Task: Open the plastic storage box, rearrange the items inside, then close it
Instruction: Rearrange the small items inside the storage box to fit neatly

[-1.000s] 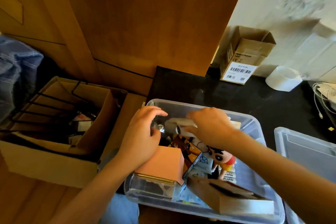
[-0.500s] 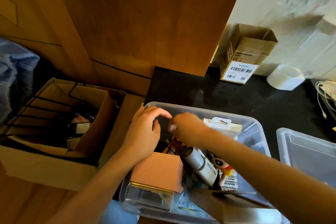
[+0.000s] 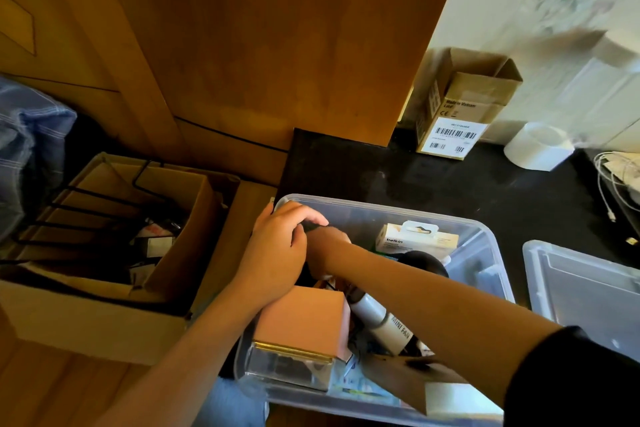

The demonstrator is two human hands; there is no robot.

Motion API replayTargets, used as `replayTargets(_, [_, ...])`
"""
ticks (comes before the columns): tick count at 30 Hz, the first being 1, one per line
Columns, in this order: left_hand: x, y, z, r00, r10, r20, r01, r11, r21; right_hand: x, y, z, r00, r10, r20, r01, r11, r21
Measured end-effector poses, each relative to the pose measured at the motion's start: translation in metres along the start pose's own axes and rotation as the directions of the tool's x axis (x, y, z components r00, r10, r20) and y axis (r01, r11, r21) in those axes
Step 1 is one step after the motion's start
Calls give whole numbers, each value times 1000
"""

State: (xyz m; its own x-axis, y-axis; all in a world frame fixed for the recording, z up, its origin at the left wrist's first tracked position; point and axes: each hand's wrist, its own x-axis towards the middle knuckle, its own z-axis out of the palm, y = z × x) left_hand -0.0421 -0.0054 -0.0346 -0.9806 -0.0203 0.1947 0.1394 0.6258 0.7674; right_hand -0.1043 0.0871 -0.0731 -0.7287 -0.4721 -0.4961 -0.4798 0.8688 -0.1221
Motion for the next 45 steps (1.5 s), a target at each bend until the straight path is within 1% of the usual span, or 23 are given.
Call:
replayTargets(2, [-1,-1,0,1000,-8,4,8,1000,-12,-8,6,-2,1000,12,-14,-11,1000,27])
replayTargets(5, [0,-1,-1,1000,-9,5,9,1000,-29,-26,18,-12,986,-21,-167,51,983,177])
replayTargets(8, [0,1,-3,1000,20,12,-19,1000,-9,-56,33,-31,950,-29,-312,146,923,356])
replayTargets(11, [1,3,-3,999,35,32,-37,998,57,-95,57,-46,896,50,-440,233,792,564])
replayTargets(14, [8,14,0,994,76,80,-90,980,179,-131,90,-48,872,166,-461,272,619,737])
replayTargets(16, [16,29,4,981,78,177,-114,973,199,-151,108,-43,866,243,-436,284,479,831])
replayTargets(17, [20,39,7,962,79,260,-127,976,177,-160,115,-40,859,286,-424,284,422,861])
replayTargets(18, [24,49,12,927,84,367,-142,981,135,-167,121,-36,849,329,-413,282,380,881])
replayTargets(19, [28,58,18,873,87,480,-154,983,101,-171,126,-34,837,368,-406,281,349,894])
replayTargets(20, [31,68,27,806,79,587,-169,981,100,-176,129,-31,822,404,-401,280,327,903])
replayTargets(22, [35,84,47,641,26,767,-224,962,155,-183,134,-28,791,465,-397,266,323,908])
replayTargets(23, [36,89,57,557,9,831,-235,961,147,-186,135,-27,776,488,-400,258,333,907])
replayTargets(24, [36,91,68,504,6,864,-221,968,122,-188,136,-26,766,500,-404,250,348,904])
replayTargets(25, [35,92,78,496,-9,868,-176,978,111,-190,137,-25,760,504,-411,240,371,897])
replayTargets(27, [32,90,92,541,-65,839,-69,990,121,-194,138,-24,757,493,-428,210,437,874])
replayTargets(29, [29,87,99,600,-70,797,-50,991,126,-195,139,-23,750,487,-448,180,501,846])
replayTargets(32, [32,88,94,723,-37,690,-74,989,131,-196,144,-24,722,497,-482,125,591,797])
replayTargets(34, [38,92,77,796,-29,605,8,999,37,-198,148,-25,715,485,-504,66,670,739])
replayTargets(36, [42,94,49,842,-28,538,80,994,-72,-200,150,-26,757,433,-490,-14,759,650])
replayTargets(38, [44,86,19,883,-40,467,94,991,-93,-199,146,-24,831,347,-435,-90,855,511])
replayTargets(40, [42,68,-2,932,-63,357,97,992,-79,-194,136,-19,904,246,-350,-118,929,350])
replayTargets(42, [35,48,-12,965,-86,248,127,980,-156,-185,123,-10,949,181,-260,-136,974,182])
replayTargets(45, [19,25,-11,983,-99,155,145,937,-318,-168,111,6,977,153,-149,-167,982,-91])
